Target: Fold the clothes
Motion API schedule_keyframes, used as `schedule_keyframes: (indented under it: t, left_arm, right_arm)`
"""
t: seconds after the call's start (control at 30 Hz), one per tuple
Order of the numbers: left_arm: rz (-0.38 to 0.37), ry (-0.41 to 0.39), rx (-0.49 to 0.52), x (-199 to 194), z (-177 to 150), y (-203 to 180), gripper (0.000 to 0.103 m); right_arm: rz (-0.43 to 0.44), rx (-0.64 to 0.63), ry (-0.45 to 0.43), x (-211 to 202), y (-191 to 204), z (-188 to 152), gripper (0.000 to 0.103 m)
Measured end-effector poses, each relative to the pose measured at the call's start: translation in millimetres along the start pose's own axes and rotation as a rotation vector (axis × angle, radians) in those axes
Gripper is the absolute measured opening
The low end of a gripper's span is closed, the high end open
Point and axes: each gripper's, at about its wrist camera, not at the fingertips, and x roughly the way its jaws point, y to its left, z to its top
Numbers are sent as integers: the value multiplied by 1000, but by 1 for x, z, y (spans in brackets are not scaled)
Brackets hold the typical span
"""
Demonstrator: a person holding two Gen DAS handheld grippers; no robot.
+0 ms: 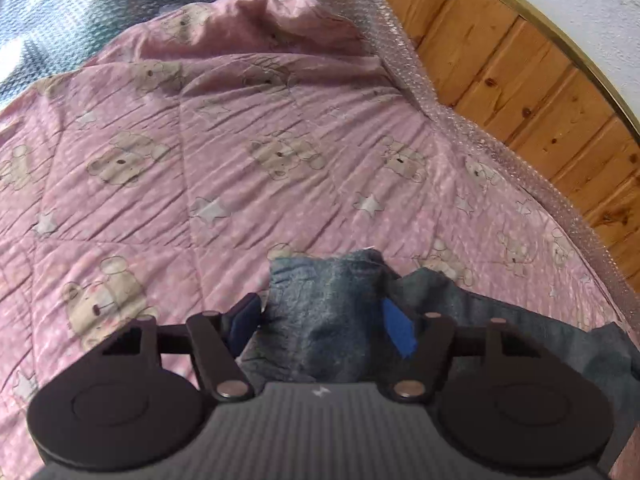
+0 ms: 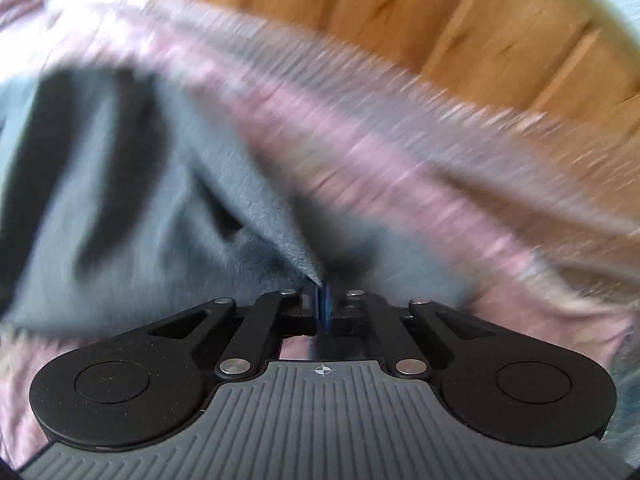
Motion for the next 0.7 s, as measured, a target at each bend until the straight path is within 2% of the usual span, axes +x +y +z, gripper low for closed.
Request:
schedule_keyframes:
  t: [0.03, 0.07, 0.13, 0.2, 0.27, 0.3, 0.33, 0.37, 0.4, 0.43, 0.47, 0.5, 0.53, 0.63, 0.7]
  left_arm:
    - [-31, 14, 19, 2, 4, -6, 10]
    - [-44, 9, 59, 1, 10, -17, 9]
    - [-85, -65, 125, -12, 24, -38, 9]
    - [-94, -133, 128, -17, 45, -57, 9]
    - [-55, -183, 131, -11, 66, -76, 9]
    - [-22, -179, 140, -2, 74, -86, 10]
    - [10, -173, 150, 6, 82, -97, 14]
    - [34, -120, 167, 18, 85, -105, 20]
    - [51, -102, 187, 18, 82, -108, 31]
    - [69, -83, 206, 19, 79, -110, 36]
    - [85, -66, 225, 19, 75, -112, 40]
    - [76, -81, 237, 8, 67, -105, 56]
    - [46, -72, 243, -4, 54, -94, 68]
    - [-41, -45, 261, -40, 16, -60, 72]
    - [-88, 51, 278, -54, -21, -34, 72]
  right_arm:
    - [-11, 41, -30, -10, -14, 9, 0]
    - [-26, 81, -63, -21, -29, 18, 0]
    - [-44, 178, -116, -43, -63, 36, 0]
    - [-44, 270, -137, -55, -93, 51, 0]
    - [-85, 329, -105, -47, -115, 64, 0]
    - [-126, 335, -72, -36, -119, 67, 0]
    - [-169, 346, -32, -21, -122, 67, 0]
    - [-210, 365, 10, -6, -124, 64, 0]
    - [-240, 393, 44, 7, -125, 59, 6]
    - [-255, 422, 64, 13, -124, 51, 27]
    - [-260, 449, 61, 9, -121, 40, 38]
    - [-262, 477, 45, 0, -117, 28, 55]
    - [-257, 500, 40, -14, -110, 10, 66]
    - [-229, 558, 47, -65, -83, -54, 85]
    - [-209, 596, 52, -100, -65, -97, 85]
